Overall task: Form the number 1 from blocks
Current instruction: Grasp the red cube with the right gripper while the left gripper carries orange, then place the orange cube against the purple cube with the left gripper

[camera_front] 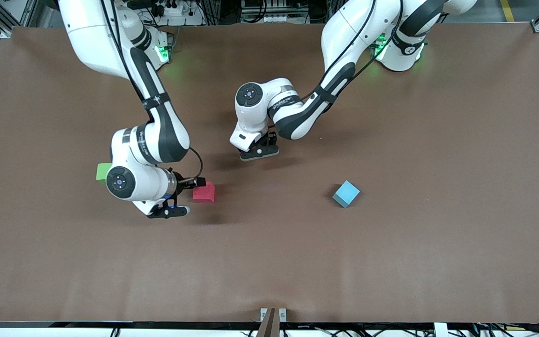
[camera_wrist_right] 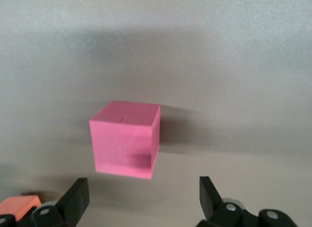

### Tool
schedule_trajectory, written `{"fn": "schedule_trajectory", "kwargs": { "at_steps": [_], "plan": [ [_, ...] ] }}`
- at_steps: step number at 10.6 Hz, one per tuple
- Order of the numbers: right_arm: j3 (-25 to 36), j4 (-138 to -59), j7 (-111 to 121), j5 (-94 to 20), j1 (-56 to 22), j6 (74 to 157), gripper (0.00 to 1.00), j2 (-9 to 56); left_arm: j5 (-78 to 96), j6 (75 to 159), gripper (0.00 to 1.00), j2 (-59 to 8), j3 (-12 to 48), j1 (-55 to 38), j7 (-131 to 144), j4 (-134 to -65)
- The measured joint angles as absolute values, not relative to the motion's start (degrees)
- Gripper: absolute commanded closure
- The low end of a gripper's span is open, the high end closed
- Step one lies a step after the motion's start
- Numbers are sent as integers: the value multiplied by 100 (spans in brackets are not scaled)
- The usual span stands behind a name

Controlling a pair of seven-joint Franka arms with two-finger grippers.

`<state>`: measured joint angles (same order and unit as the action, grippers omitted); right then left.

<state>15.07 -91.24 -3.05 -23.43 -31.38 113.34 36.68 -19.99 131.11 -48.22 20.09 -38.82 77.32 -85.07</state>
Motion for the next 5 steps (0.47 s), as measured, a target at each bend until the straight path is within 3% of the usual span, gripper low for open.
{"fn": "schedule_trajectory", "kwargs": {
  "at_steps": [2,4,5],
  "plan": [
    [1504,-9087,-305,-2345,-3137,11403,0,3755,-1999,13065,100,-4833,2010,-3976,7729,-8555],
    [1485,-9062,-306,-2387,-3140,11431,0,3798,-1999,13058,48,-4850,2009,-4057,7729,-8611],
    [1474,-9062,-308,-2488,-3148,11448,0,3819,-1999,13055,7,-4851,2009,-4062,7729,-8623]
  ]
}}
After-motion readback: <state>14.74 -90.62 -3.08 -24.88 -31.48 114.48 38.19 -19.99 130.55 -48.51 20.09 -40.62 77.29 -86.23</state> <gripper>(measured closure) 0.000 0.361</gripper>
